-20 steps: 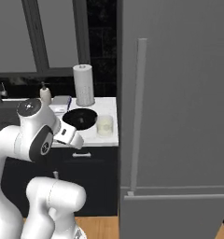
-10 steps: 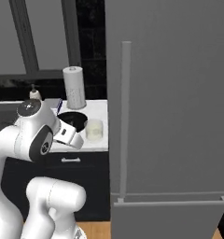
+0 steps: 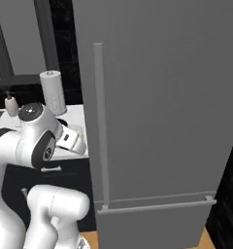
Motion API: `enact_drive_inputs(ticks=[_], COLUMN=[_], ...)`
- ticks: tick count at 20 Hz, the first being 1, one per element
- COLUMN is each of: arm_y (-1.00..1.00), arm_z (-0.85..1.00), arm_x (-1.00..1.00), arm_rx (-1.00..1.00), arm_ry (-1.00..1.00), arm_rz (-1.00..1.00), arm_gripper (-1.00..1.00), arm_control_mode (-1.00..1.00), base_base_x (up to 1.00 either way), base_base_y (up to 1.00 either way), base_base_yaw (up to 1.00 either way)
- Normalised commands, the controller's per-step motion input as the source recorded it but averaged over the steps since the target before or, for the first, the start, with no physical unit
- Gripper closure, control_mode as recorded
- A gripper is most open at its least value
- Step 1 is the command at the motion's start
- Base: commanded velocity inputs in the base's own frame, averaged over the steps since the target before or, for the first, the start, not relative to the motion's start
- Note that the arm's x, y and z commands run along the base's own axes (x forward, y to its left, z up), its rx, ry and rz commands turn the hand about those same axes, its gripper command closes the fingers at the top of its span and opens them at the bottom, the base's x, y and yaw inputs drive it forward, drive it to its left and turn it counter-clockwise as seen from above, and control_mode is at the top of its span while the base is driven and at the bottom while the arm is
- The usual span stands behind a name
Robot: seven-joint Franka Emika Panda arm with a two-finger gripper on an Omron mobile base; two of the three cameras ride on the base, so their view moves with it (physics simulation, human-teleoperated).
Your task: Grab a lemon wedge from the fridge and one ice cube from the ice bowl, and put them in the glass of lemonade.
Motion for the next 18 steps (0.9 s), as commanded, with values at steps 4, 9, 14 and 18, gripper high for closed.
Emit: enact_drive_inputs(ticks=[4,9,14,18], arm_y=[0.00,0.00,0.00,0.00], arm_z=[0.00,0.00,0.00,0.00], arm_x=[0.00,0.00,0.00,0.00], arm_rx=[0.00,0.00,0.00,0.00], arm_ry=[0.00,0.00,0.00,0.00], arm_rz=[0.00,0.00,0.00,0.00], arm_gripper=[-1.00,-1.00,-1.00,-1.00], arm_control_mode=[1.00,1.00,1.00,1.00], base_base_x=[0.00,0.00,-0.05,-0.42], base_base_y=[0.09,0.00,-0.01,0.06], base_base_yaw=[-0.43,-0.32,-0.07,-0.01])
